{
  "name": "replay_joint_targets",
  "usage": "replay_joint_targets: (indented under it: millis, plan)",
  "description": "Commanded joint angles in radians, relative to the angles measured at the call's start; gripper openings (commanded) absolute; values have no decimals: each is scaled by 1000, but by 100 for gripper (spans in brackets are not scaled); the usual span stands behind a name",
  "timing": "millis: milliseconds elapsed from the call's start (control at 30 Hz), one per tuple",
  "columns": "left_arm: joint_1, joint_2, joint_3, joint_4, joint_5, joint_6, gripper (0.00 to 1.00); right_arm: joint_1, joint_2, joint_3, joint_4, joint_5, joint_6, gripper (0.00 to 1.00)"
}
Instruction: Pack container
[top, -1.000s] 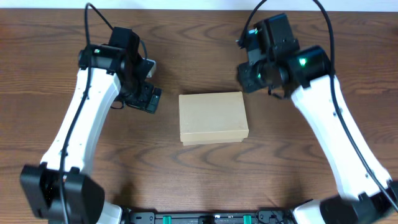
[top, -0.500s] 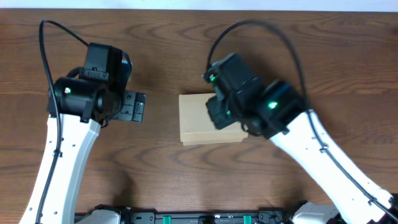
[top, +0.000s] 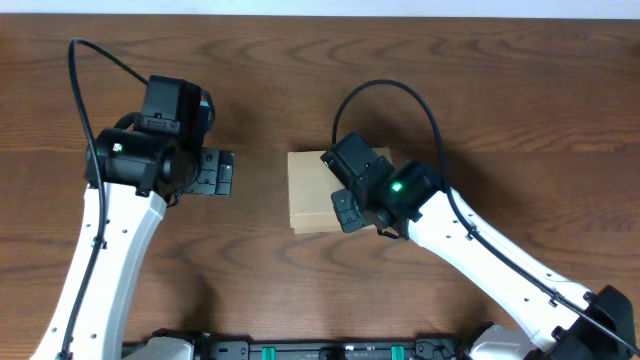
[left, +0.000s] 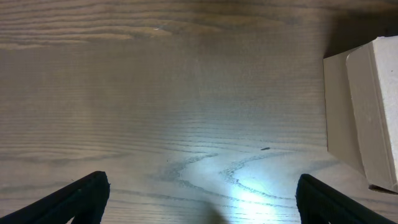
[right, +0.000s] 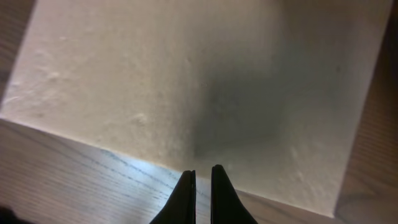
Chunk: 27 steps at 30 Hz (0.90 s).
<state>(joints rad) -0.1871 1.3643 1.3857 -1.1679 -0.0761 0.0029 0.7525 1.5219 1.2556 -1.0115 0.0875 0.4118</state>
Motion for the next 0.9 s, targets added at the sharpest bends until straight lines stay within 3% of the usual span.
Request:
replay_joint_targets:
  millis: [0, 700, 800, 867]
  plan:
    - [-3, -5, -3, 1, -13, -11, 95, 8, 1, -46, 23, 20, 33, 1]
    - [-3, -5, -3, -5, -12, -10, 95, 8, 0, -180, 124, 17, 44, 2]
    - [-3, -5, -3, -3, -5, -10, 95, 5, -9, -168, 148, 26, 34, 13]
    - [-3, -5, -3, 2, -2, -10, 95, -5, -20, -153, 167, 55, 13, 41]
